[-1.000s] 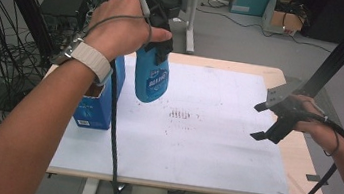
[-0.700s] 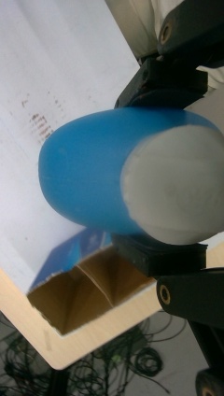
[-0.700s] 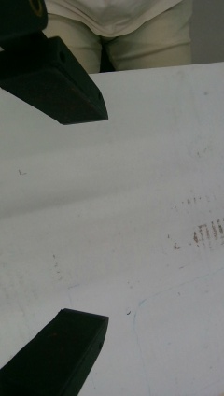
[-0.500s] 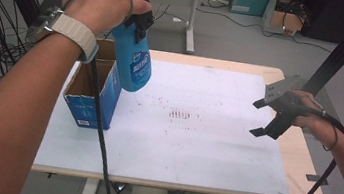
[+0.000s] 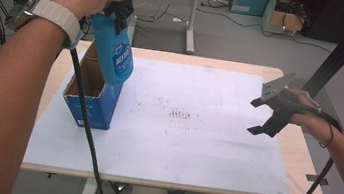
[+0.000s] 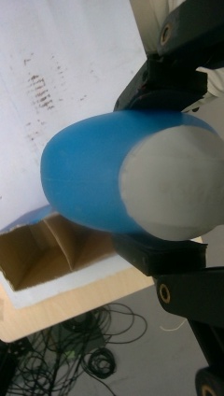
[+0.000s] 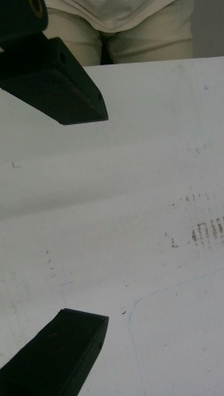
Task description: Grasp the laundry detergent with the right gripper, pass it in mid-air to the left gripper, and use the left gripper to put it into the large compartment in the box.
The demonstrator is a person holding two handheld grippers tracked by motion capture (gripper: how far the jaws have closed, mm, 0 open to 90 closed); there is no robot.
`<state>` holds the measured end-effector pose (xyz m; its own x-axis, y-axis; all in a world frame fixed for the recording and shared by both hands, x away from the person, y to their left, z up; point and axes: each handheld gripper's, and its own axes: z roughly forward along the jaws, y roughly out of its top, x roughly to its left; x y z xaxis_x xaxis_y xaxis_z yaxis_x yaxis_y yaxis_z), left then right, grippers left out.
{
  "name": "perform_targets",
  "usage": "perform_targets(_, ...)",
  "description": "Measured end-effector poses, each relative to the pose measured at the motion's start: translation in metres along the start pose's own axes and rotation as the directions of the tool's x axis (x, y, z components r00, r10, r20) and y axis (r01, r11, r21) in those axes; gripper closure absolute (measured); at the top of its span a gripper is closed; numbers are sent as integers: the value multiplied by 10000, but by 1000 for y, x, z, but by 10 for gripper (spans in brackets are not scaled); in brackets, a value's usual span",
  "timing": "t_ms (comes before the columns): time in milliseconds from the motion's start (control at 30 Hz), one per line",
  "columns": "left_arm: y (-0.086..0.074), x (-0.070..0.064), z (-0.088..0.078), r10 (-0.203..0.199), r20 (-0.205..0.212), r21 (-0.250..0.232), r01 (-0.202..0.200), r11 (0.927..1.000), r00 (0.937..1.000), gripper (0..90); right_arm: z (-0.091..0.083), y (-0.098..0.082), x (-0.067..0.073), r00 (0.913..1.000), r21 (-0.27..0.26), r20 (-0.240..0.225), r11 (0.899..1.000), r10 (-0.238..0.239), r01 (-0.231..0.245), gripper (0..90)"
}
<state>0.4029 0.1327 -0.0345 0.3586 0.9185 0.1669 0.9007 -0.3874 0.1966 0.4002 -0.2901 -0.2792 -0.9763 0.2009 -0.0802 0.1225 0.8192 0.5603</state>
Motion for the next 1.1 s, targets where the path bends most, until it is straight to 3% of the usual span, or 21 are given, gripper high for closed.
perform_targets(300,-6,21,0,-923,-142,40,924,9957,9956,383,4,3,-1,9999,97,-44,9999,-127,127,37)
perform_targets(467,-10,32,0,-1606,-414,56,1609,9870,9862,383,6,4,0,9999,97,-66,9998,-153,153,37)
perform_targets(567,-12,38,0,-2020,-599,75,2028,9792,9776,383,5,4,1,9999,295,-66,9995,91,-89,37)
perform_targets(767,-15,48,4,-2553,-872,166,2577,9661,9629,383,6,5,2,10000,287,-69,9996,60,-58,37)
perform_targets(1100,-17,55,10,-2821,-930,132,2845,9586,9549,383,8,6,2,10000,333,-81,9994,52,-49,37)
